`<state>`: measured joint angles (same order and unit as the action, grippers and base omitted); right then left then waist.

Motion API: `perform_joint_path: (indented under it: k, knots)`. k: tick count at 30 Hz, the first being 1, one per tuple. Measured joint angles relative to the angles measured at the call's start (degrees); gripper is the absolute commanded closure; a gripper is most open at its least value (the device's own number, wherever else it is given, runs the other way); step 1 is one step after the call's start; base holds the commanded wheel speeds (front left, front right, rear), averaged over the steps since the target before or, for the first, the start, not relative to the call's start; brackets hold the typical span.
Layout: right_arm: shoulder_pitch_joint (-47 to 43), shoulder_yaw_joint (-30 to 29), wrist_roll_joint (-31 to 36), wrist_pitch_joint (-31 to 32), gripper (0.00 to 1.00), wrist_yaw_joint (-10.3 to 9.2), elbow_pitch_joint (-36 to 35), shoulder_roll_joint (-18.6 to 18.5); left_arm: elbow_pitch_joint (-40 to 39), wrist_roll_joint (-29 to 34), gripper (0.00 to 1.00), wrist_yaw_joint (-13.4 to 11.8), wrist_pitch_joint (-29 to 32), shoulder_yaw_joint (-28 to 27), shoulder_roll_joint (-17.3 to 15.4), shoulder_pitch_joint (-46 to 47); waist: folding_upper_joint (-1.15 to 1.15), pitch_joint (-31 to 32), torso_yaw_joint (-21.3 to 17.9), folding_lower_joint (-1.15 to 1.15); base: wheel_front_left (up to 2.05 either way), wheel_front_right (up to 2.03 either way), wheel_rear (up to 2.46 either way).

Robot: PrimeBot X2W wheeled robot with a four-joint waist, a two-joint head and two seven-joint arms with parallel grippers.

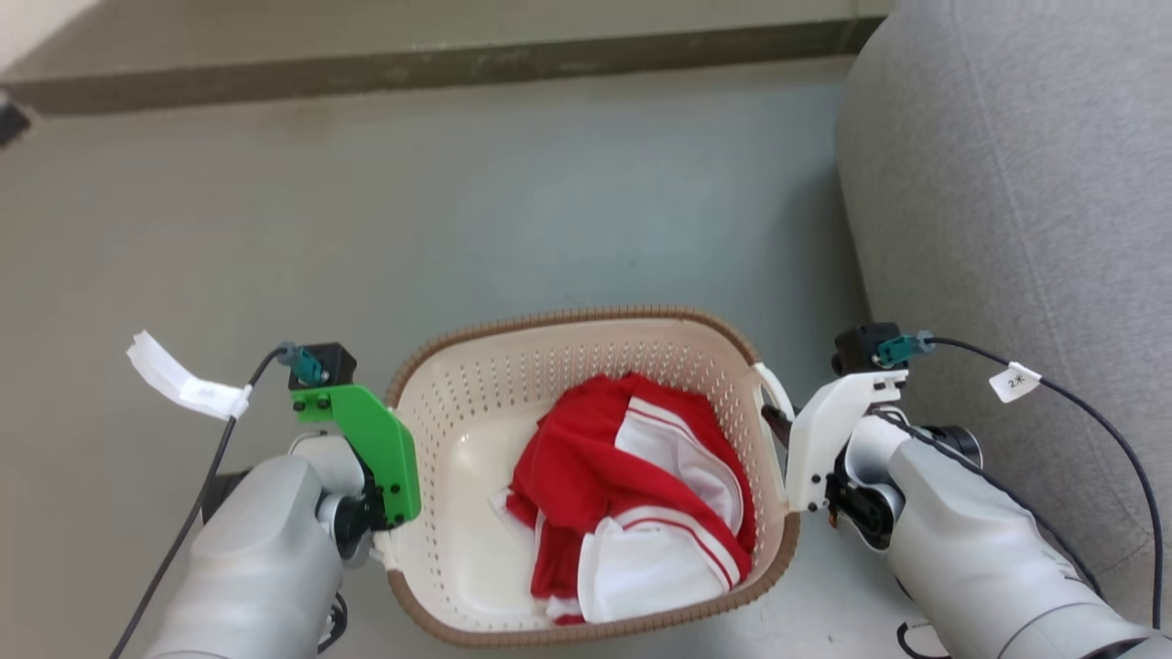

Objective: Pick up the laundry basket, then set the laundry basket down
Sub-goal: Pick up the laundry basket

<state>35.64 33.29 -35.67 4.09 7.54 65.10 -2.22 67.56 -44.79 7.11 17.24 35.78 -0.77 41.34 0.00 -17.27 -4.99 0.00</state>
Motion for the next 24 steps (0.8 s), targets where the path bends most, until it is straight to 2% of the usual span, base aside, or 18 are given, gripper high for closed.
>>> perform_joint_path:
  k: [14,24]
  knots:
    - [-3.94,2.94,-4.0,6.38,1.0,-0.01,0.0,0.04,1.91,-3.6,1.0,0.01,5.38,0.13,0.04,-4.85,0.0,9.89,-0.71,0.0,0.0,0.0,0.0]
    - [-4.6,4.26,-5.83,8.27,1.0,-0.01,0.02,0.02,2.65,-5.01,1.0,0.0,8.04,-0.3,0.05,-5.83,0.0,15.09,-0.91,0.0,0.0,0.0,0.0]
